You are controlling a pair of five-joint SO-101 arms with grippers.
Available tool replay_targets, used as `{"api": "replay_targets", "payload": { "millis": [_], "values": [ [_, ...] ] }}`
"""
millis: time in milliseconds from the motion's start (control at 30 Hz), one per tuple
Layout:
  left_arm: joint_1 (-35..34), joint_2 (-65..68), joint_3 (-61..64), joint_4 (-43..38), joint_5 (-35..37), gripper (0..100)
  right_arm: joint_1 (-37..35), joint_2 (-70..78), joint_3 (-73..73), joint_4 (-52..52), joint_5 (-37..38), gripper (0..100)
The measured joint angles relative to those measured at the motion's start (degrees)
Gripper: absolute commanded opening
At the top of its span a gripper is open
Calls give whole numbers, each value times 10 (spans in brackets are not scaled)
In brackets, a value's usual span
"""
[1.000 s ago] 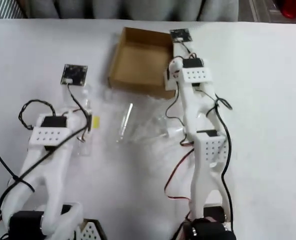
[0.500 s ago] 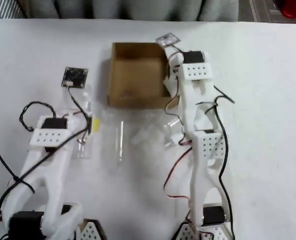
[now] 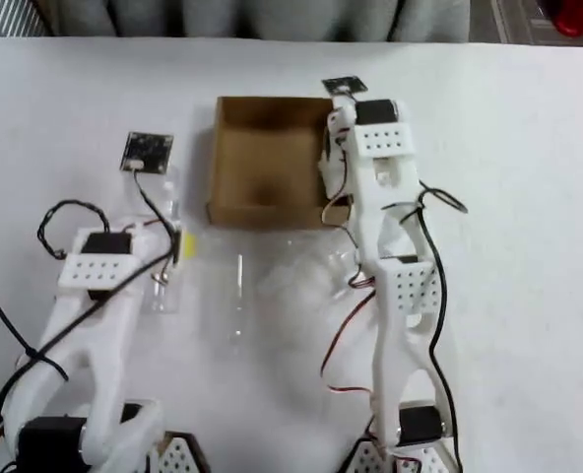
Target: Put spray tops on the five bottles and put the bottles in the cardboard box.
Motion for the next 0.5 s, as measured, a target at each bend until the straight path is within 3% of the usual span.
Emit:
{"api": "replay_targets", "payload": {
  "millis": [500],
  "values": [
    [0, 0, 0, 0, 0, 24, -3, 0, 24, 3, 8, 16]
  ]
}}
